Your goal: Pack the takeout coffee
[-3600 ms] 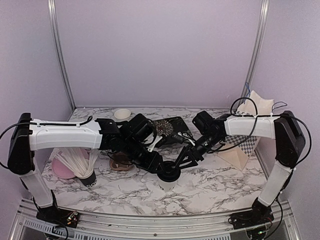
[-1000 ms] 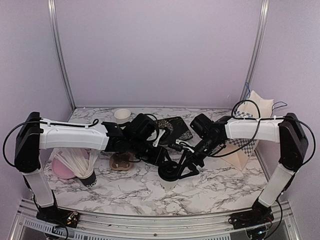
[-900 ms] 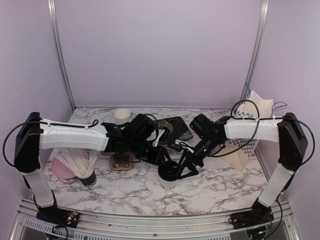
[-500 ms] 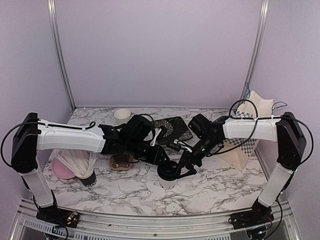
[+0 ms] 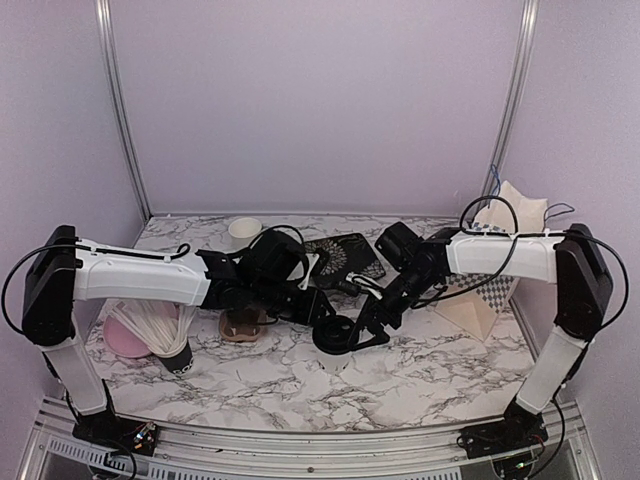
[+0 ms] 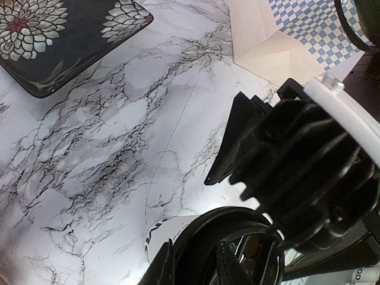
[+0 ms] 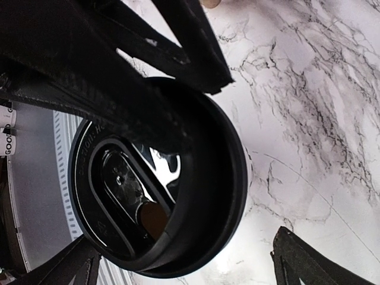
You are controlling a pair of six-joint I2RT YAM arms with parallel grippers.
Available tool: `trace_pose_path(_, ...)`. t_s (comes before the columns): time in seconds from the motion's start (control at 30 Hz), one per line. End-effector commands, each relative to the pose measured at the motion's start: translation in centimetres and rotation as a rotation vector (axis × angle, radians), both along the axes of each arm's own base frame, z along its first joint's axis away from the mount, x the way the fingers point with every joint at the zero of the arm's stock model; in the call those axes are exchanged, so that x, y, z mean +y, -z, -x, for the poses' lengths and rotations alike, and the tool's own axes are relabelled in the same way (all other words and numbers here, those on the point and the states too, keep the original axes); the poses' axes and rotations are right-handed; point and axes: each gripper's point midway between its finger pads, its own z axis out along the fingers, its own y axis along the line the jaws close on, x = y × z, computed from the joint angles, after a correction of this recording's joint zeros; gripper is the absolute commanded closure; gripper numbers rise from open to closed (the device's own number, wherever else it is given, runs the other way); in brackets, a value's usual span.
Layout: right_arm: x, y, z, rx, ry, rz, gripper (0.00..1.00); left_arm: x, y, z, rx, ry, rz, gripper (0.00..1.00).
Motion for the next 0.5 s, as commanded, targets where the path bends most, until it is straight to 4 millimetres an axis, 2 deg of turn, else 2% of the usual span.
trace_pose_path(0.0,-3.8,5.0,-5.0,-0.224,0.108,0.268,0.02,3.4,6.5,3.1,0.142,0.024,-0.228,0.73)
trace_pose_path(0.07,-3.0,3.8,-4.7,-0.212,0.085,0.218,0.02,3.3,5.9,2.9,0.131,0.023,-0.218,0.73)
trace_pose_path(0.23,-1.6,-1.1,-4.3,-0.243,0.028,0.073,0.02,2.6,3.3,2.0,0.082,0.009,-0.175,0.69)
trace_pose_path(0.37,-1.6,-5.3,-4.0,-0.267,0.004,-0.041,0.02,1.7,-0.4,0.7,0.000,-0.010,-0.118,0.59)
trace_pose_path(0.47,-1.7,-7.4,-4.1,-0.313,-0.008,-0.067,0.01,0.7,-2.6,-0.4,-0.042,-0.024,-0.082,0.54)
